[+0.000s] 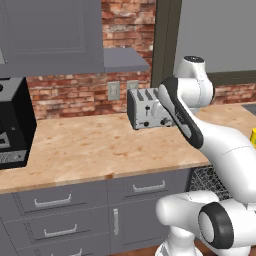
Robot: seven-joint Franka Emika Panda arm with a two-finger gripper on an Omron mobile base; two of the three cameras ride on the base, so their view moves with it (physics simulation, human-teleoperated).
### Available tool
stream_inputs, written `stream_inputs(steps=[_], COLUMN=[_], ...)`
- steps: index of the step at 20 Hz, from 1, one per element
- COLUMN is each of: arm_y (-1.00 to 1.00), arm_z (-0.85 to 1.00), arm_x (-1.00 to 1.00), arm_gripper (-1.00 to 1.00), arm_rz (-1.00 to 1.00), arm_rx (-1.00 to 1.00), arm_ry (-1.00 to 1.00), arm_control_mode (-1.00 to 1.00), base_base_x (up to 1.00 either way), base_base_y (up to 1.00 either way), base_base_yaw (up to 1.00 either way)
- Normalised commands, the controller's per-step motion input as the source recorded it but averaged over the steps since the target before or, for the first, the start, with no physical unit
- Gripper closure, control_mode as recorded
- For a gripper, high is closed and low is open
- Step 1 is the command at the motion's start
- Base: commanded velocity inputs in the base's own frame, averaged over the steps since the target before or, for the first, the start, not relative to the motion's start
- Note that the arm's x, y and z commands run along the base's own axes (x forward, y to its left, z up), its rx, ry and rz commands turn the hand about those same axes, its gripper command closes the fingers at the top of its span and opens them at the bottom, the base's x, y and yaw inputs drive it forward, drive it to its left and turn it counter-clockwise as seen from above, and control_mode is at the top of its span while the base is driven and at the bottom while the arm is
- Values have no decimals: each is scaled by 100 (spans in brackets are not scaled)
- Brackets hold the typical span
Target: Pick up the cup and bowl from the counter, place them in the dishwasher, and close the dishwasher door.
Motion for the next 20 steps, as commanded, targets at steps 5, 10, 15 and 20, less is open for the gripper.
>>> stream_inputs(steps=[5,10,15,20], arm_y=[-13,-26,-32,-38], arm_z=[0,0,0,0], arm_x=[0,0,0,0], arm_gripper=[-100,-100,-100,-100], arm_rz=[0,0,0,0], arm_rx=[0,0,0,0], arm_ry=[0,0,0,0], arm_control_mode=[-100,-100,-100,-100], base_base_x=[0,0,0,0], base_base_y=[0,0,0,0], base_base_yaw=[0,0,0,0])
